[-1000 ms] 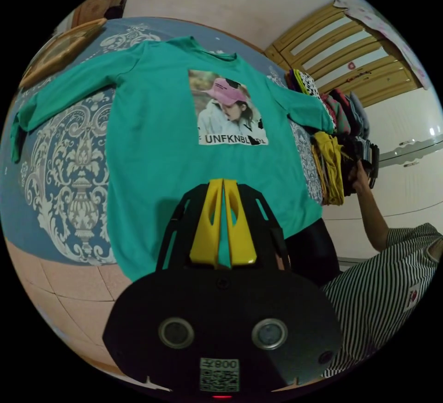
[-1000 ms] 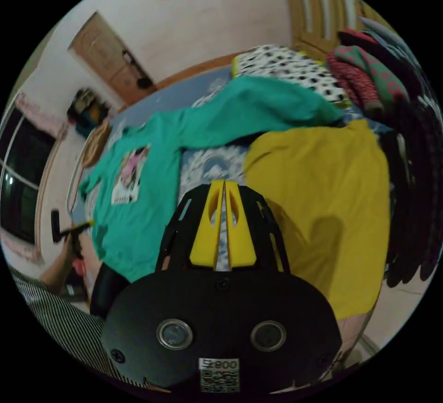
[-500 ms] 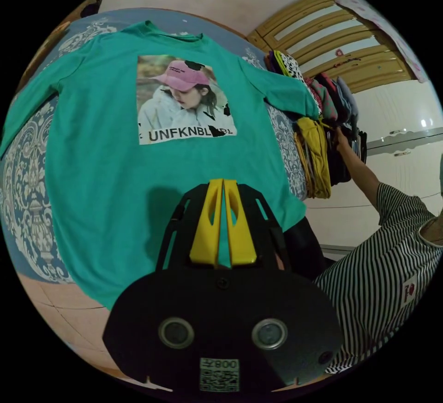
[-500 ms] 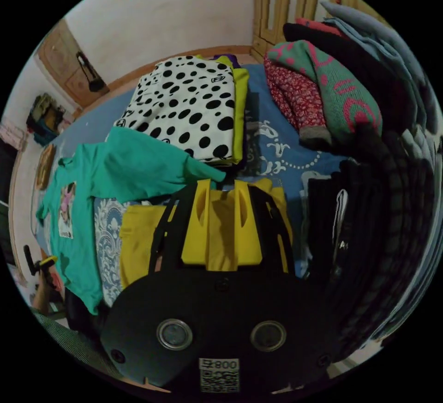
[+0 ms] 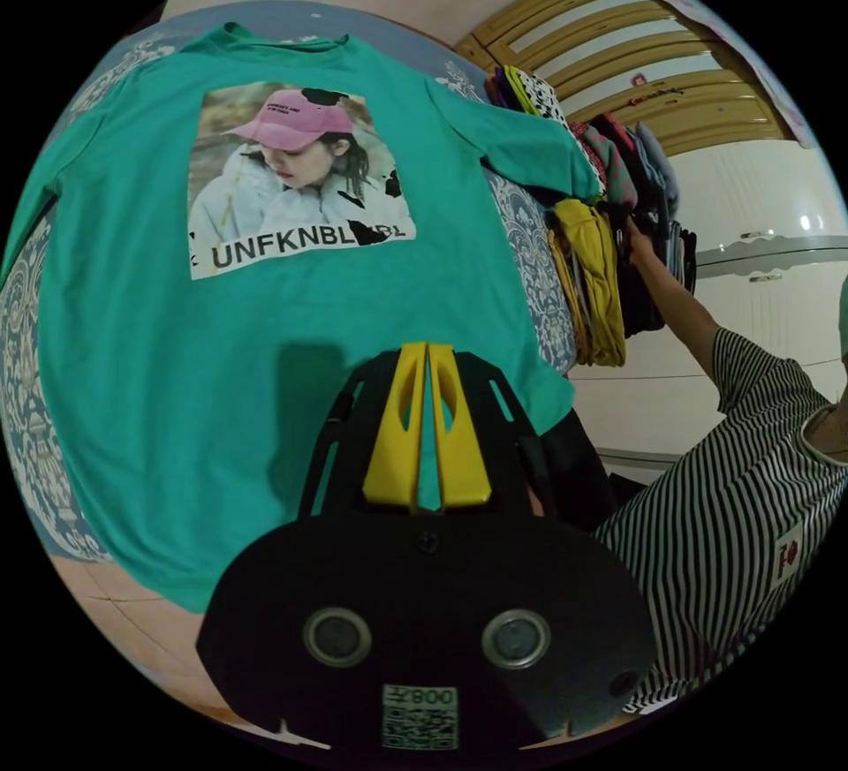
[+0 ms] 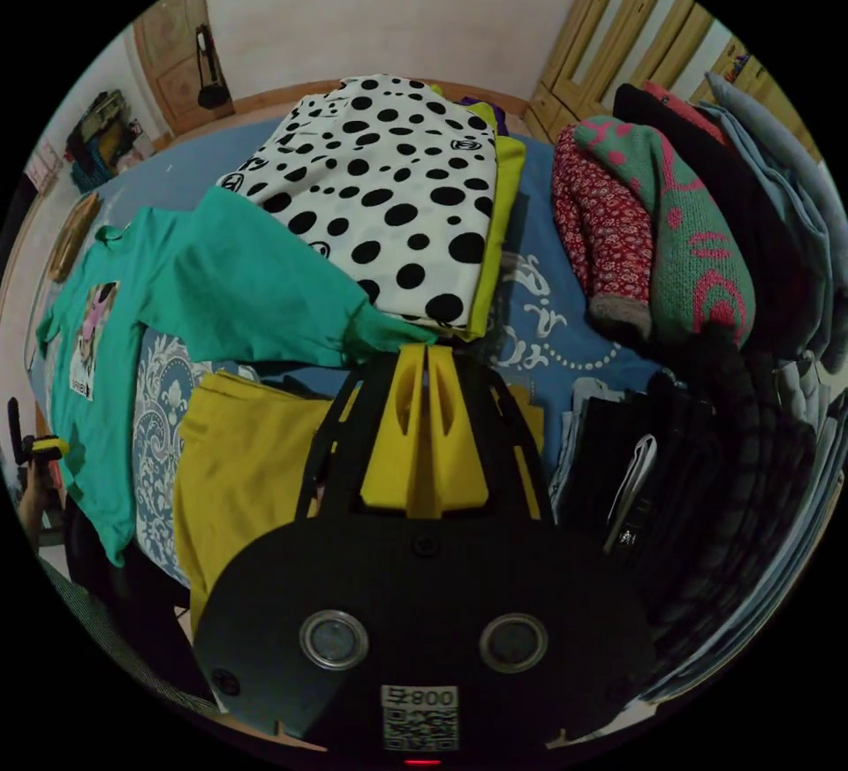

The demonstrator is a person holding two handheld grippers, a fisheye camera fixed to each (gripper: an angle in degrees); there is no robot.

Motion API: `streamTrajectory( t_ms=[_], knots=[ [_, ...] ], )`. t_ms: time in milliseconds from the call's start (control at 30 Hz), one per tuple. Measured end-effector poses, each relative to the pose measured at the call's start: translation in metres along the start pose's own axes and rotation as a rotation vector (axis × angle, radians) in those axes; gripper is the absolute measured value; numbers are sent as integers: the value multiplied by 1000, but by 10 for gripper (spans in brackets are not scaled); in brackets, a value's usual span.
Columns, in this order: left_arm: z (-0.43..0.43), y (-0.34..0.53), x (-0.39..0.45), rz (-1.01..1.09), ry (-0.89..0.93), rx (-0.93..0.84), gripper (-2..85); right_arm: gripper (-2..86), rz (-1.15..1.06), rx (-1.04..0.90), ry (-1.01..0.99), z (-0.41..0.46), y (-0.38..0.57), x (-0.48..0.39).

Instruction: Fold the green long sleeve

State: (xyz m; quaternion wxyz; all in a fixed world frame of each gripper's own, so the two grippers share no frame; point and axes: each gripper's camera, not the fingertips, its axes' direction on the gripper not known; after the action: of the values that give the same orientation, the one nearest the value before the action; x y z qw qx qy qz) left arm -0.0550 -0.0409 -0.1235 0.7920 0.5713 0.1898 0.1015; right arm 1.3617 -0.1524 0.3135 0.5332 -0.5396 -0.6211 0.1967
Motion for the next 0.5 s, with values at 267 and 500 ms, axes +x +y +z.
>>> streamTrajectory(
  t_ms=[267,500],
  knots=[
    [33,-10,7,11,25,27,3,3,-18,71,-84,-20,18,11],
    [51,-12,2,-33,44,30,3,81,30,50,-85,-3,15,29]
  ],
)
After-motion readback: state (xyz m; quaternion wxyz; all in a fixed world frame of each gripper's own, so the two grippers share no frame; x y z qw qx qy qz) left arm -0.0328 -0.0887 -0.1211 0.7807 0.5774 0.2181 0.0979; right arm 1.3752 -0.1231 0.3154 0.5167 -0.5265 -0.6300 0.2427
